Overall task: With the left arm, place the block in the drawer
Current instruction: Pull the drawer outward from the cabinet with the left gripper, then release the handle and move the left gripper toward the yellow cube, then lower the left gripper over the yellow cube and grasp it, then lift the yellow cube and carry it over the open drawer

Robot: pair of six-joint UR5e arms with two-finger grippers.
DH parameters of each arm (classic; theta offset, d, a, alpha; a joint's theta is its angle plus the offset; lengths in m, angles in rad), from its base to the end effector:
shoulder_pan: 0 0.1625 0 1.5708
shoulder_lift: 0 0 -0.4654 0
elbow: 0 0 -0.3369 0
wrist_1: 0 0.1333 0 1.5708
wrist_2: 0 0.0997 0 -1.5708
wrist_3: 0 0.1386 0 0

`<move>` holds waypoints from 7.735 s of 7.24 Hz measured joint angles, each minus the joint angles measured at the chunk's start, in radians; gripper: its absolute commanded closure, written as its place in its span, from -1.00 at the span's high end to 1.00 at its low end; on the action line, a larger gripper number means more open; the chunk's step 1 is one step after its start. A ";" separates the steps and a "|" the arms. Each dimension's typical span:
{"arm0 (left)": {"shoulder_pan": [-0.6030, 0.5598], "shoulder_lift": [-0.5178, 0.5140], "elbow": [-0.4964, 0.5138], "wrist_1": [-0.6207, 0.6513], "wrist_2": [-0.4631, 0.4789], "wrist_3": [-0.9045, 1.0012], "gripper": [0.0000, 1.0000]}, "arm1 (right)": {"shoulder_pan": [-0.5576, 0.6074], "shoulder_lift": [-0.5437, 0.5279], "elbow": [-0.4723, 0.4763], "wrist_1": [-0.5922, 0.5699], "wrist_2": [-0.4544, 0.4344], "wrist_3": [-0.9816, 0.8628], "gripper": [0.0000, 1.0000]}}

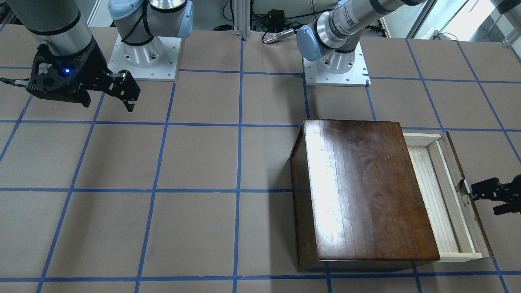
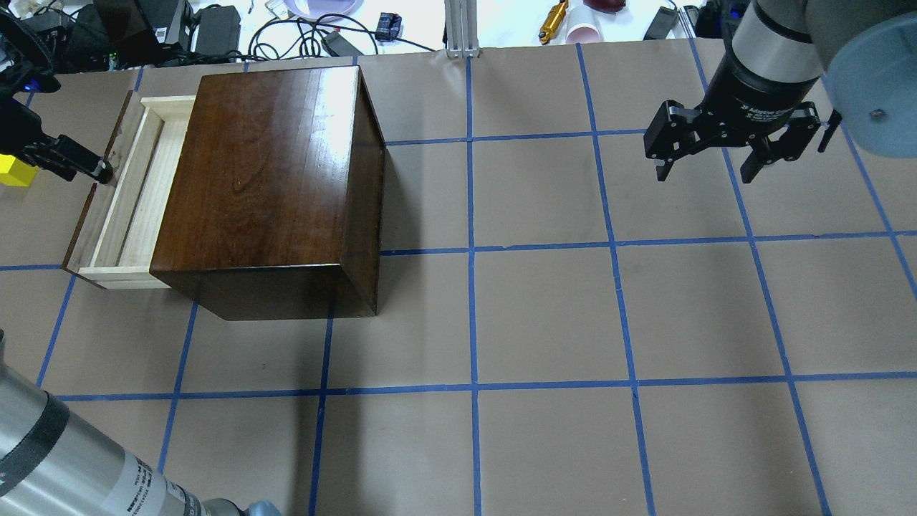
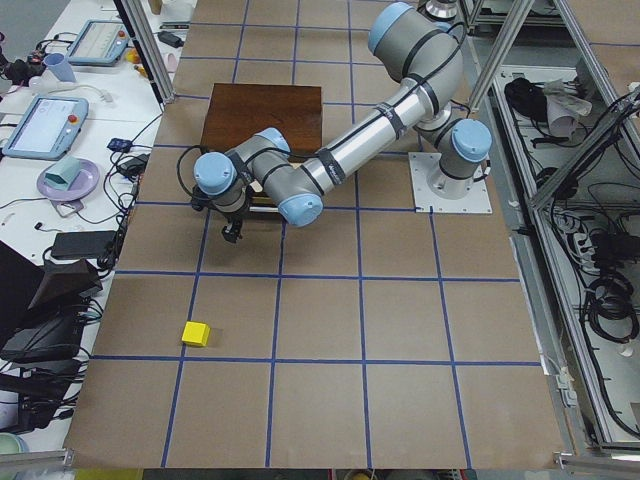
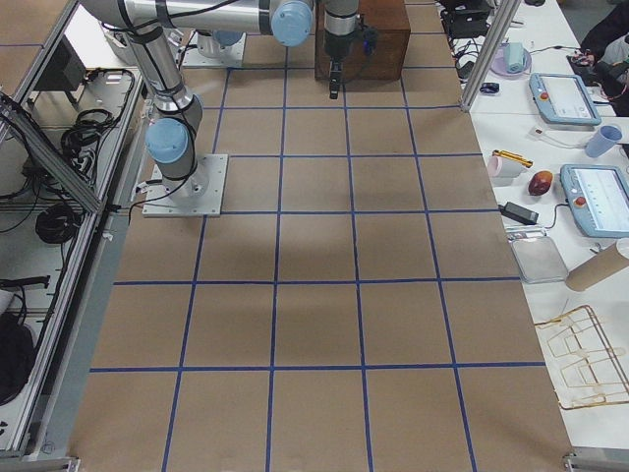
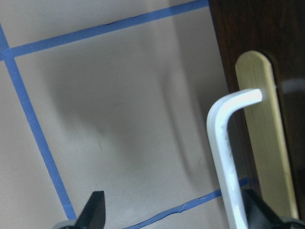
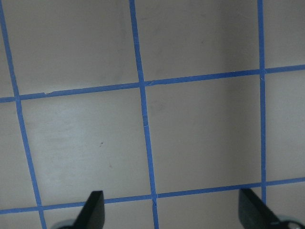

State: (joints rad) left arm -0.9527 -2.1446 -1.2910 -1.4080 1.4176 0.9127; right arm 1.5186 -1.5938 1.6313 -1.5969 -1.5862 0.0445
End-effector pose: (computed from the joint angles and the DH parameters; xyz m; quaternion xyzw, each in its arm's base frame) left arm 0.2543 -0.6241 0.3069 -0.1411 -0.9849 0.0058 0.1003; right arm 0.1089 -0.4303 0.4754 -0.0483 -0.9988 -0.0057 0.0077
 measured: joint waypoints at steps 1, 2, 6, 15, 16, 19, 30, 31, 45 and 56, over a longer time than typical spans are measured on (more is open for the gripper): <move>0.000 0.000 0.002 0.000 0.001 0.000 1.00 | 0.000 0.000 0.000 0.000 0.000 0.000 1.00; 0.000 0.000 0.002 -0.001 0.001 0.000 1.00 | 0.000 0.000 0.000 0.000 0.000 0.000 1.00; 0.000 0.019 -0.005 -0.044 0.004 -0.002 1.00 | 0.000 0.000 -0.001 0.000 0.000 0.000 1.00; 0.094 -0.053 0.213 0.032 0.075 -0.003 1.00 | 0.000 0.000 -0.001 0.000 0.000 0.000 1.00; 0.112 -0.084 0.231 0.073 0.075 0.001 1.00 | 0.000 0.000 -0.001 0.000 0.000 0.000 1.00; 0.150 -0.197 0.350 0.113 0.078 0.022 1.00 | 0.000 0.000 -0.001 0.000 0.000 0.000 1.00; 0.163 -0.475 0.530 0.319 0.079 0.012 1.00 | 0.000 0.000 0.000 0.000 0.000 0.000 1.00; 0.163 -0.492 0.545 0.319 0.079 0.011 0.96 | 0.000 0.000 0.000 0.000 0.000 0.000 1.00; 0.099 -0.162 0.527 -0.281 0.082 -0.104 -1.00 | 0.000 0.000 0.000 0.000 0.000 0.000 1.00; -0.196 0.112 0.086 -0.256 0.079 -0.465 -1.00 | -0.001 0.000 0.000 0.000 0.000 0.000 1.00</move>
State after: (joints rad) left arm -1.1483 -2.0326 -1.2055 -1.6641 1.4964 0.4473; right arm 1.5178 -1.5938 1.6312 -1.5968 -1.5861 0.0445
